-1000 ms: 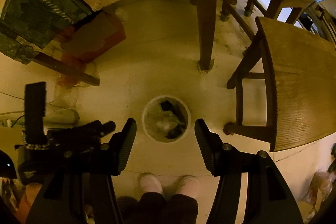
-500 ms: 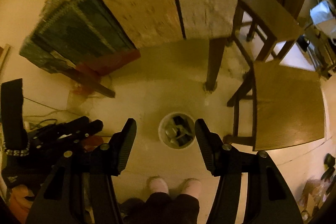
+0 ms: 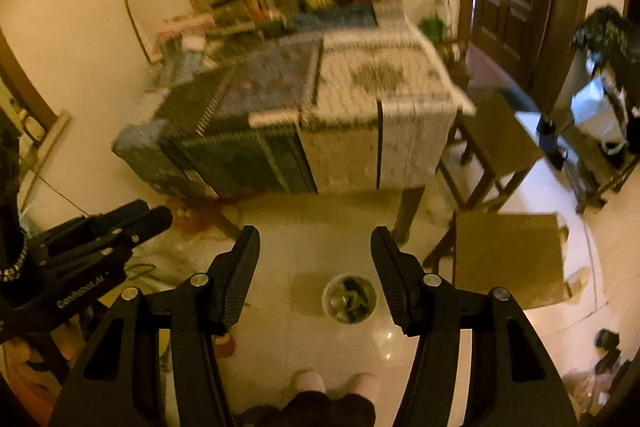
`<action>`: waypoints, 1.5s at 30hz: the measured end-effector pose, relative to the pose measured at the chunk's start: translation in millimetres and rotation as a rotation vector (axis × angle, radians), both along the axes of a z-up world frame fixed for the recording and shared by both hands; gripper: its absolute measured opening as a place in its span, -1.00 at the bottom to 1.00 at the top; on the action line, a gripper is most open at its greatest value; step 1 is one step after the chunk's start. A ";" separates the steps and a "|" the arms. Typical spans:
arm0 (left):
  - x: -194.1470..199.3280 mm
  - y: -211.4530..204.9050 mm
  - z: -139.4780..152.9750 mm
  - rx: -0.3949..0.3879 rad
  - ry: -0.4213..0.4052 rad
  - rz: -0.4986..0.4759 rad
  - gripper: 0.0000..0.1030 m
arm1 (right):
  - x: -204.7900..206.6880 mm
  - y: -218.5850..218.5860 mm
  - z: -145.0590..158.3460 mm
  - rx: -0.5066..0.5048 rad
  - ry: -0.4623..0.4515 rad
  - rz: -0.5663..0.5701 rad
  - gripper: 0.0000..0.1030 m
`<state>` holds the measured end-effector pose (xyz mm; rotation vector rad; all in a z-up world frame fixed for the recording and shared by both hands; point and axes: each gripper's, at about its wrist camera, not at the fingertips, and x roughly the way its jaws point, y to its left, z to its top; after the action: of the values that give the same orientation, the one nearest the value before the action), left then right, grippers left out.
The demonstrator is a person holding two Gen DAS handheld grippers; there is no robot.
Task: Collect trash
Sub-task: 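Raise both empty tools and move them back to the table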
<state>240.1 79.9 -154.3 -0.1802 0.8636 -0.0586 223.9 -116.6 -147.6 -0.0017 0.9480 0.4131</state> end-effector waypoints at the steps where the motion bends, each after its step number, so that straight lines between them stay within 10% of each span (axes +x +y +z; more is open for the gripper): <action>1: -4.6 0.9 11.7 0.005 -0.023 -0.002 -0.16 | -3.9 1.8 10.9 0.000 -0.023 0.001 0.10; 12: -47.5 13.5 110.8 0.023 -0.267 -0.001 0.62 | -40.6 1.5 111.9 0.000 -0.337 -0.082 0.71; 18: -47.9 15.4 136.1 0.060 -0.347 0.000 0.70 | -31.8 -8.1 132.6 0.031 -0.424 -0.115 0.77; 45: 185.3 -14.1 130.1 0.070 -0.293 0.221 0.72 | 183.9 -39.7 122.6 0.023 -0.331 0.098 0.77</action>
<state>425.4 65.9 -24.2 -0.1946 0.5491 0.1488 407.8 -156.3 -25.0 -0.0936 0.6180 0.4966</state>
